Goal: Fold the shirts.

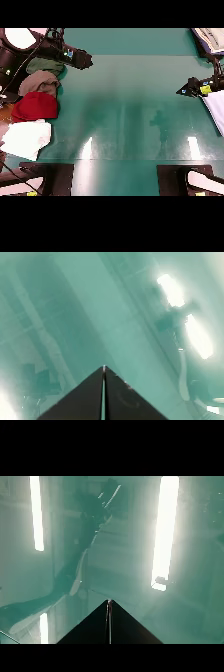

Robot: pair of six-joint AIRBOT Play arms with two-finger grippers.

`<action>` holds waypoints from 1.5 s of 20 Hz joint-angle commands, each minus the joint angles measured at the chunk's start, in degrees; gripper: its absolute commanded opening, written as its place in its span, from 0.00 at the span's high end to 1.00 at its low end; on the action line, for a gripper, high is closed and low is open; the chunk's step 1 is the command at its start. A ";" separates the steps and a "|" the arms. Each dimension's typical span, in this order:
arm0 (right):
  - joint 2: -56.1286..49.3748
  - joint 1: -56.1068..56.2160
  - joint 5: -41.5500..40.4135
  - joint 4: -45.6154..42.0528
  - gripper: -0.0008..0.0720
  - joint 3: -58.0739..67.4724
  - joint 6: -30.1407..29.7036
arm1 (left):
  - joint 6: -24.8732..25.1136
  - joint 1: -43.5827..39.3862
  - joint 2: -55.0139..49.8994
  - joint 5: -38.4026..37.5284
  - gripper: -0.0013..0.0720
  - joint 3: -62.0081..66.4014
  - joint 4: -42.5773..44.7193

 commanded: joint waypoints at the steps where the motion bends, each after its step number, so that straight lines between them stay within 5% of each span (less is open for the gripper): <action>1: 0.04 0.15 0.26 0.02 0.96 0.00 0.02 | 0.00 -0.02 -0.02 0.00 0.94 0.02 0.02; 15: 0.04 0.15 0.33 0.00 0.96 -0.02 0.02 | 0.07 -0.02 -0.04 2.64 0.94 0.00 -1.29; 16: 0.04 0.15 0.33 0.00 0.96 0.00 0.02 | 0.13 0.09 -0.02 5.14 0.75 0.02 1.55; 17: 0.04 0.15 0.35 0.00 0.96 0.00 0.02 | -0.13 0.15 -0.04 7.67 0.24 0.00 5.88; 18: 0.04 0.15 0.35 0.00 0.96 -0.02 0.02 | -3.04 0.37 -0.09 10.78 0.09 0.00 13.57; 21: 0.04 0.15 0.92 0.02 0.96 -0.02 0.04 | -13.14 4.79 -1.46 17.38 0.09 0.02 32.57; 30: 0.04 1.86 3.37 0.02 0.96 -0.02 0.07 | -13.46 22.97 -22.49 25.79 0.09 0.07 32.22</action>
